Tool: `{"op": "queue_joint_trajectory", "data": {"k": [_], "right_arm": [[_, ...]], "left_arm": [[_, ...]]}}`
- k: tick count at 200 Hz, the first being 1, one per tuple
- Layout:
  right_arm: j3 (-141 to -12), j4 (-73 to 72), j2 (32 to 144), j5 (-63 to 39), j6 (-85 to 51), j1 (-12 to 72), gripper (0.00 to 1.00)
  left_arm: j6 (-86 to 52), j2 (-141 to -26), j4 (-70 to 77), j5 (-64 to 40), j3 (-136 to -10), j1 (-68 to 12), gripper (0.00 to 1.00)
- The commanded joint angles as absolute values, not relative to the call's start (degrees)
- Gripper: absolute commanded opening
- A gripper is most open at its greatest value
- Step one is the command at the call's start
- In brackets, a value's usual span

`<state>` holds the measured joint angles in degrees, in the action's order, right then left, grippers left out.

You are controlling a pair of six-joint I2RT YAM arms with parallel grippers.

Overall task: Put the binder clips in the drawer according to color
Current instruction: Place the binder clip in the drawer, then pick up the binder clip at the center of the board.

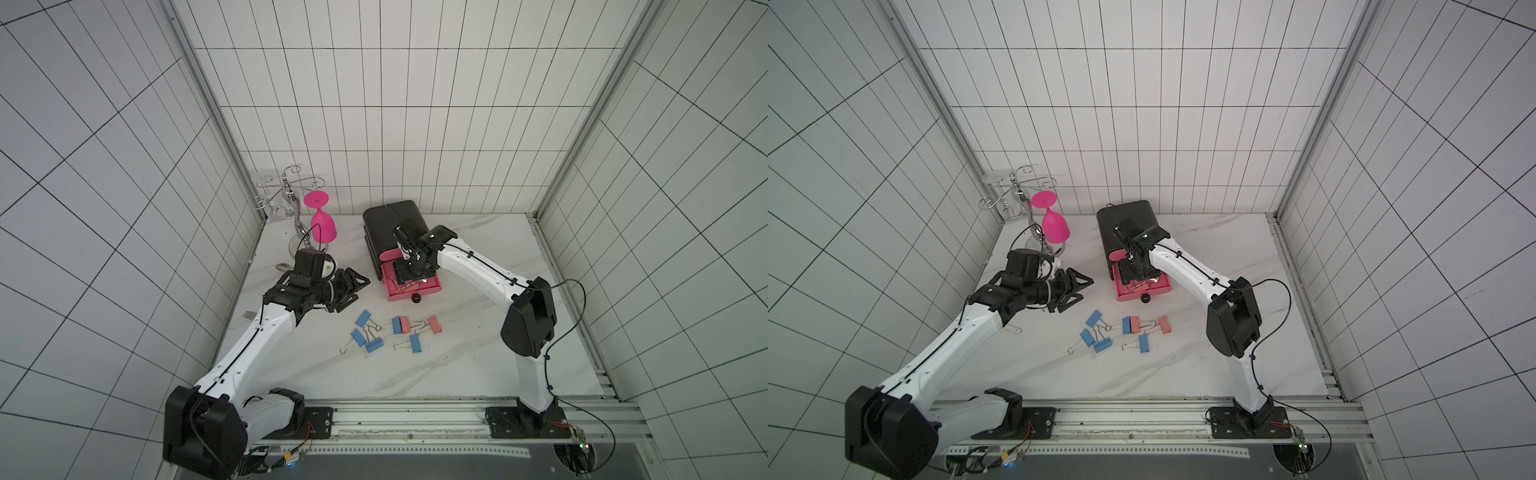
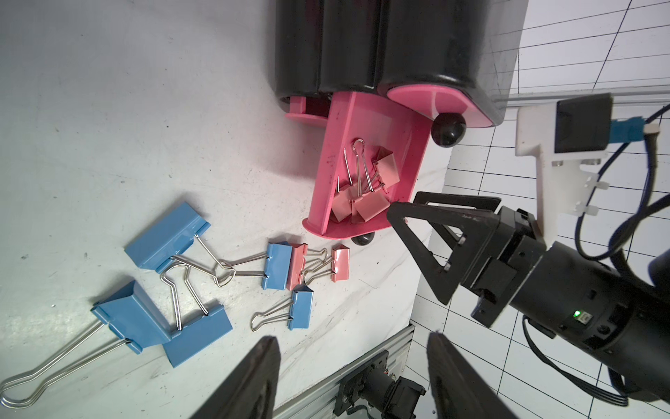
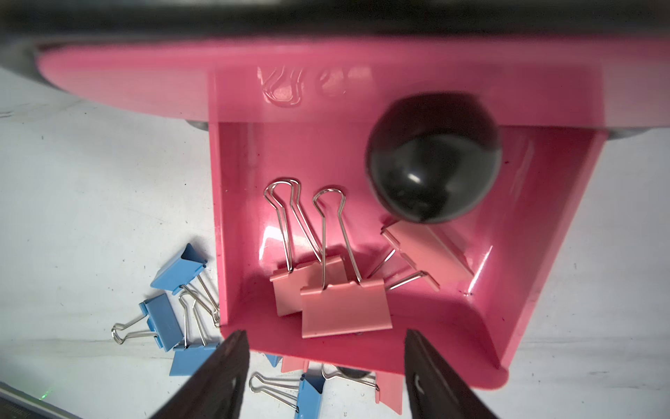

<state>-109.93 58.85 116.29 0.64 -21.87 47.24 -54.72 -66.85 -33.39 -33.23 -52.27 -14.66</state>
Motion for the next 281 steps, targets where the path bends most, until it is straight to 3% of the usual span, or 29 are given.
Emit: {"op": "queue_joint_trajectory", "data": {"k": [1, 42, 126, 196, 281], "right_arm": [[-110.5, 60.6, 116.2, 1.2, -21.3, 46.7, 0.71], [-102.5, 58.8, 108.6, 3.0, -22.2, 45.5, 0.68], [-67.4, 46.6, 87.9, 2.8, -30.9, 43.6, 0.52], [-59.8, 37.4, 92.9, -2.9, -34.8, 43.6, 0.33], [-60.3, 34.8, 97.8, -2.9, -36.4, 43.6, 0.26]], "left_arm": [[-53.2, -67.0, -33.5, -34.1, -54.1, -14.1, 0.68], [-52.6, -67.1, -34.2, -34.0, -54.8, -13.9, 0.68], [-53.1, -65.2, -35.1, -33.4, -54.0, -13.7, 0.68], [-53.1, -63.2, -36.6, -33.1, -53.1, -13.7, 0.68], [-52.4, -62.3, -38.5, -32.9, -53.1, -13.8, 0.68]]}}
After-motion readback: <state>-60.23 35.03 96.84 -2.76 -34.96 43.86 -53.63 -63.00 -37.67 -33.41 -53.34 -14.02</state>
